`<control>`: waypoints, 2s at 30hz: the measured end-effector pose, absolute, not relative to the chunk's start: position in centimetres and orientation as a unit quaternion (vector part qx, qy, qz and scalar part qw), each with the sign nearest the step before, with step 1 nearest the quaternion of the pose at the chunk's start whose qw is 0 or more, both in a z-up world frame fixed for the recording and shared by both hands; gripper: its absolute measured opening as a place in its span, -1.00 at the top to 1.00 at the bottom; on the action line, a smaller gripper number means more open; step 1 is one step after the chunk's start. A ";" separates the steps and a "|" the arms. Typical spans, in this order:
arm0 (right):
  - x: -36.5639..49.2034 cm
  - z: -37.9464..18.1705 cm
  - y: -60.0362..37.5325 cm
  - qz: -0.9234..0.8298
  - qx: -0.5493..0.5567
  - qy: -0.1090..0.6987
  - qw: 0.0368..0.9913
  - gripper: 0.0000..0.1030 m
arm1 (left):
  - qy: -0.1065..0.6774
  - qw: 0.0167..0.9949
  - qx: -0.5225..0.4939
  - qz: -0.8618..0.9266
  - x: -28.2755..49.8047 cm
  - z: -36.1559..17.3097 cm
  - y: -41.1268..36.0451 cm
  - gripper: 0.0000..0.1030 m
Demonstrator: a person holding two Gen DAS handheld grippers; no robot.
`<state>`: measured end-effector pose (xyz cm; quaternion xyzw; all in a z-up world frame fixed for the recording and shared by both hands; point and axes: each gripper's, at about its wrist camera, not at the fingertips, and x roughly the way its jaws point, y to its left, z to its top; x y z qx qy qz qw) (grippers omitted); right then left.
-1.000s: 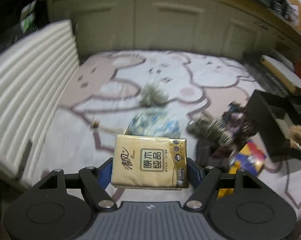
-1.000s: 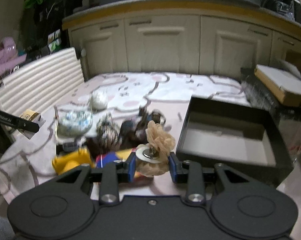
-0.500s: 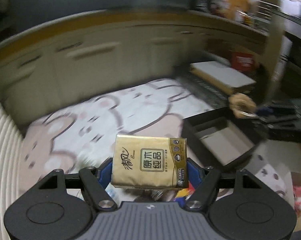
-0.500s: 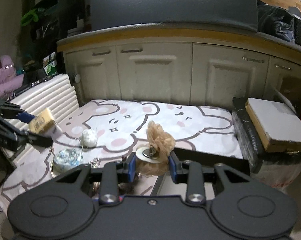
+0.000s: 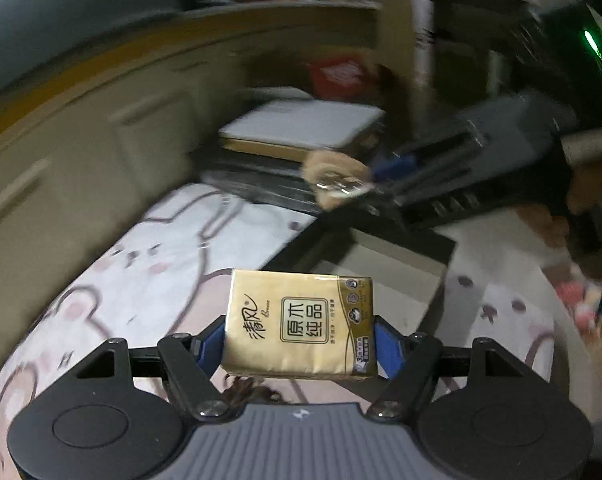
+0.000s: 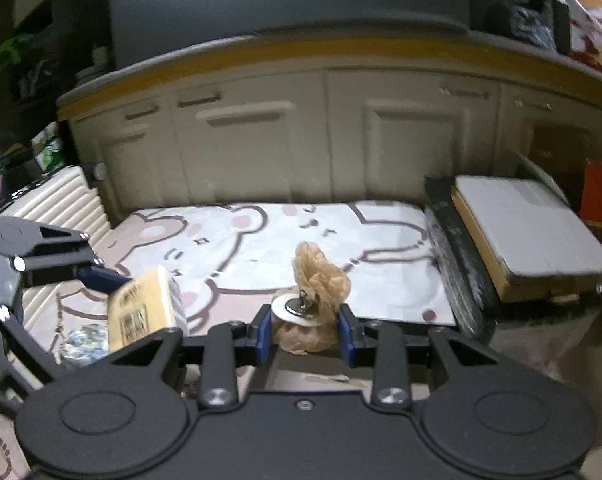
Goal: Organize objects
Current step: 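Carry the tissue pack and scrubber over the black box and release both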
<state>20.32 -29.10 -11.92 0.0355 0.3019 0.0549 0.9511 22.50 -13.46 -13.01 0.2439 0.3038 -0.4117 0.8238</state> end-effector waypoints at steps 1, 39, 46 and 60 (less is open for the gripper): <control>20.3 -12.3 -29.5 0.049 0.041 0.306 0.950 0.33 | 0.304 0.816 0.254 -0.421 22.6 -13.7 -14.0 -0.43; 26.9 -21.0 -32.6 0.057 0.177 0.414 0.891 0.33 | 0.406 0.766 0.228 -0.443 29.1 -19.8 -16.9 -0.96; 29.2 -21.8 -31.1 0.079 0.211 0.402 0.887 -0.04 | 0.453 0.773 0.153 -0.416 30.6 -20.9 -14.6 -0.96; 27.1 -21.4 -33.7 0.024 0.199 0.448 0.871 0.49 | 0.473 0.775 0.126 -0.399 30.3 -21.7 -14.6 -0.96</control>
